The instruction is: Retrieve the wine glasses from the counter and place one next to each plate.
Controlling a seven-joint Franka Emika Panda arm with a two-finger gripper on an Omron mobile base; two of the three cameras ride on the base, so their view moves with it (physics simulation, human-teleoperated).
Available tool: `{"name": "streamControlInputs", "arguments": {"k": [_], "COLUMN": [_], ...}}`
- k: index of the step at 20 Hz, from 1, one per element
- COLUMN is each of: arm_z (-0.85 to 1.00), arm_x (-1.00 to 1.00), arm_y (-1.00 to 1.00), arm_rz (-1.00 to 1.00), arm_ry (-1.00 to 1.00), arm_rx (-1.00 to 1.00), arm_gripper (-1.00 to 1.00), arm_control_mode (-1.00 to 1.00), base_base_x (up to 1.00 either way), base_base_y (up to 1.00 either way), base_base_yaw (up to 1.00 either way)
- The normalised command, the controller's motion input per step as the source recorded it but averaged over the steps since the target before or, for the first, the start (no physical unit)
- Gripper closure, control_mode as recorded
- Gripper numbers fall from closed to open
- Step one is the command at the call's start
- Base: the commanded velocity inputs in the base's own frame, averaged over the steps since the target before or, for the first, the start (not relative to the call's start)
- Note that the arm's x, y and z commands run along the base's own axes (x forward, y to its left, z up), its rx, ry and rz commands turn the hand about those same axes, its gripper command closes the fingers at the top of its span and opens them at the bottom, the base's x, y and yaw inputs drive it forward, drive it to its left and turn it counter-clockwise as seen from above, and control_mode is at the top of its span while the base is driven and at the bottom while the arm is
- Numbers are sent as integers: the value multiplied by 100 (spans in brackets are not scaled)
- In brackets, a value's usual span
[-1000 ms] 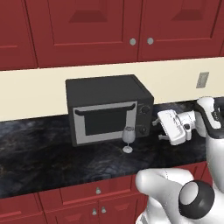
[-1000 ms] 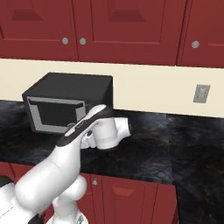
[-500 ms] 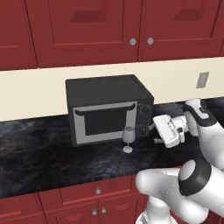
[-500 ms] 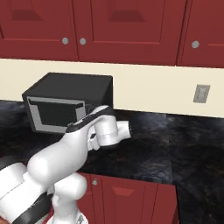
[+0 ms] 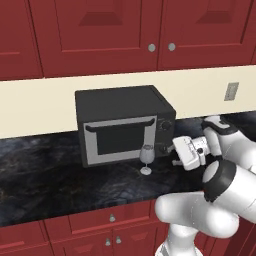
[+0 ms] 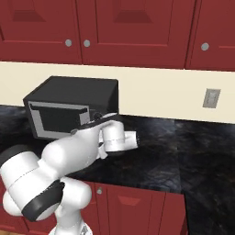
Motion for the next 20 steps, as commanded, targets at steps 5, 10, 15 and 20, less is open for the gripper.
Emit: {"name": "streamControlInputs", "arguments": {"k": [5,10,15,20], "arm_z": [-32,-34,-36,-25], "arm_x": [16,35,37,15], "arm_y": [2,0,0,8], "arm_rz": [-13,-13,-4,0], "arm_ry": [0,0,5,2], "arm_rx": [0,0,3,4], "arm_gripper": [-100,-100,-100,-100], "arm_control_mode": [-100,-100,-100,-100], "base_base_x": [0,0,0,0], "base_base_y": [0,0,0,0], "base_base_yaw": [0,0,0,0]}}
